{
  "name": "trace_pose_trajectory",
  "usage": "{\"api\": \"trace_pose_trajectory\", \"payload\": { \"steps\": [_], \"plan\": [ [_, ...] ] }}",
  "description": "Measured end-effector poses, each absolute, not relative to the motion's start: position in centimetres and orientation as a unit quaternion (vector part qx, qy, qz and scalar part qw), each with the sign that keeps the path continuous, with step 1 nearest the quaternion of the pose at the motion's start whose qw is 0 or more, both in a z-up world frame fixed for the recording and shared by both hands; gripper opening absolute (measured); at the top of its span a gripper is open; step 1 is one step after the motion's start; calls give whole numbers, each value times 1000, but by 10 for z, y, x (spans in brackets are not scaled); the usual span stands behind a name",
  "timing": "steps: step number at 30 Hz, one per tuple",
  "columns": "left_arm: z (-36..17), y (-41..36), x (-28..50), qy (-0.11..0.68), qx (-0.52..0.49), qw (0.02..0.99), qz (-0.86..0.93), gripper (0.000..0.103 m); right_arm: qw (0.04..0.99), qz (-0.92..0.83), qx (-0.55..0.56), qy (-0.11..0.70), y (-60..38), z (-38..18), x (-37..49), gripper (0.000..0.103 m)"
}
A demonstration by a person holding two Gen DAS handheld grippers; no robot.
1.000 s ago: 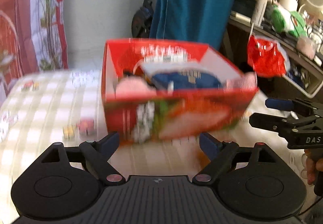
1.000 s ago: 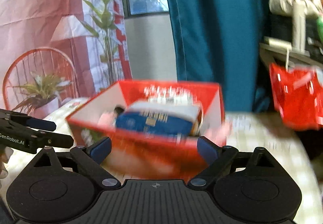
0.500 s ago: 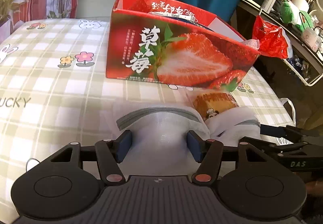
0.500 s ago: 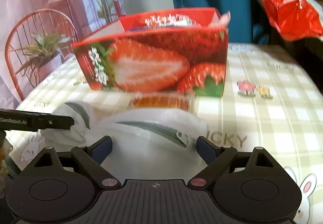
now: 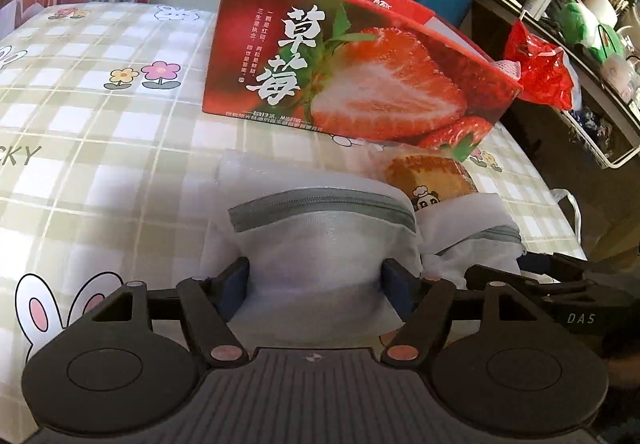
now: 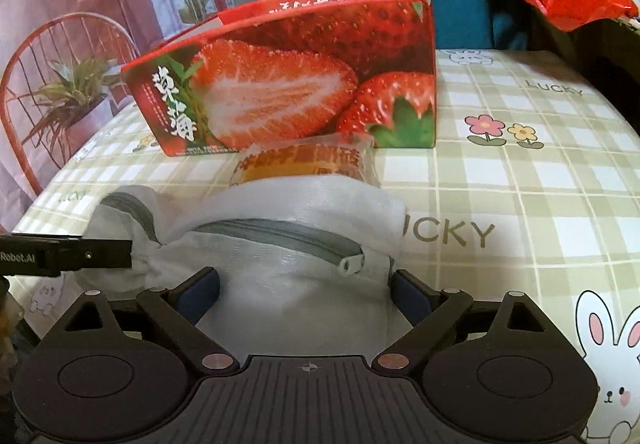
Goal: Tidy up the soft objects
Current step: 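Move both grippers down around the white mesh laundry bag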
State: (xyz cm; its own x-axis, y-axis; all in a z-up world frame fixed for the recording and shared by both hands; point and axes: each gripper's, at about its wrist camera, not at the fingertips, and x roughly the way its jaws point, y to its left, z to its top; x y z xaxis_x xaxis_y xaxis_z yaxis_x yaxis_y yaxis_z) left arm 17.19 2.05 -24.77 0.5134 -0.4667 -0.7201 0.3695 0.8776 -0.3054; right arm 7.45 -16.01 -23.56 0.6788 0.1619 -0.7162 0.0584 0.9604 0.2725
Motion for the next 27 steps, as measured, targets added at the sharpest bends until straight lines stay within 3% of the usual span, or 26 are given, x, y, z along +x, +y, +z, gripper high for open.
{"api": "trace_pose_trajectory", "payload": {
  "steps": [27],
  "plan": [
    [-249, 20, 172, 430, -52, 868, -242, 75, 912, 33, 121, 390, -159, -238, 74, 96]
  ]
}}
